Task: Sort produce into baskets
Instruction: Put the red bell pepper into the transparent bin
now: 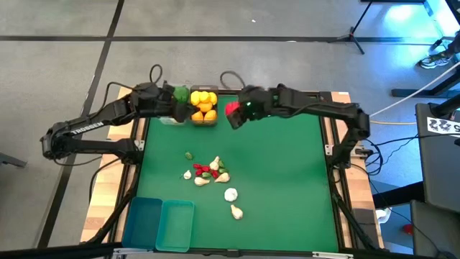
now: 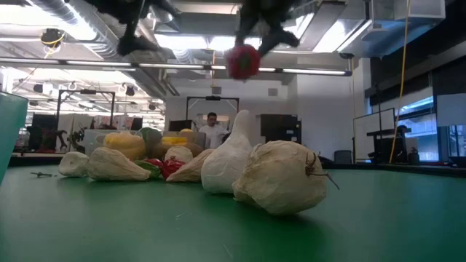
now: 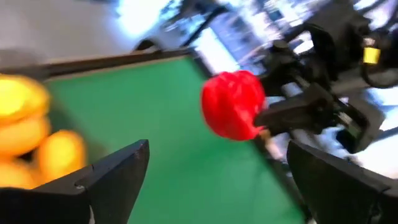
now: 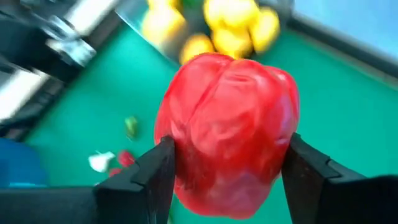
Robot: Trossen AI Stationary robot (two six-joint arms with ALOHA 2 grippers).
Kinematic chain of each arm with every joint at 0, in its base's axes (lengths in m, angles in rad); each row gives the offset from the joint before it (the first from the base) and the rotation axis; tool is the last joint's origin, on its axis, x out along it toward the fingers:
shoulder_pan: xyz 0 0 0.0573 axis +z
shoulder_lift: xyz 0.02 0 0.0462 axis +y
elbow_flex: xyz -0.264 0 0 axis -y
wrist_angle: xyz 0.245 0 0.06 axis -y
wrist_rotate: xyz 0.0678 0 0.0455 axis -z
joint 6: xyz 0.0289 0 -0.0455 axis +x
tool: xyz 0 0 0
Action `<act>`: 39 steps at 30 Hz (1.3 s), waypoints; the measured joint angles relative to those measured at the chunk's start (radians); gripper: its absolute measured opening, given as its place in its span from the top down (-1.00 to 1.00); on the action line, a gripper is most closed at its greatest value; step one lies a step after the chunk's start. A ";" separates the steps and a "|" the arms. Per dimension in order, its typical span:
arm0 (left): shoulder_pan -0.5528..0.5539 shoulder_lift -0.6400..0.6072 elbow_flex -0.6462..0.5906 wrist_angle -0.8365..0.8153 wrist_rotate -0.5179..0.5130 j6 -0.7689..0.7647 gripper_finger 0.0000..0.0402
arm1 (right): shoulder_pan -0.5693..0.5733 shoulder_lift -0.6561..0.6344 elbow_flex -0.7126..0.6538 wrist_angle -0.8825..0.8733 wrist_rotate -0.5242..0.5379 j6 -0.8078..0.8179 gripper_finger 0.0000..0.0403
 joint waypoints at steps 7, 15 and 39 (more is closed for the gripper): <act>0.043 0.015 0.000 0.261 0.119 0.029 -0.88 | 0.001 -0.042 0.138 0.161 -0.089 -0.150 -0.04; 0.034 0.059 0.000 0.454 0.207 0.063 -0.88 | 0.002 -0.039 0.158 0.227 -0.133 -0.190 -0.05; -0.021 0.190 0.000 0.645 0.227 0.085 -0.88 | 0.002 -0.023 0.158 0.285 -0.168 -0.232 -0.05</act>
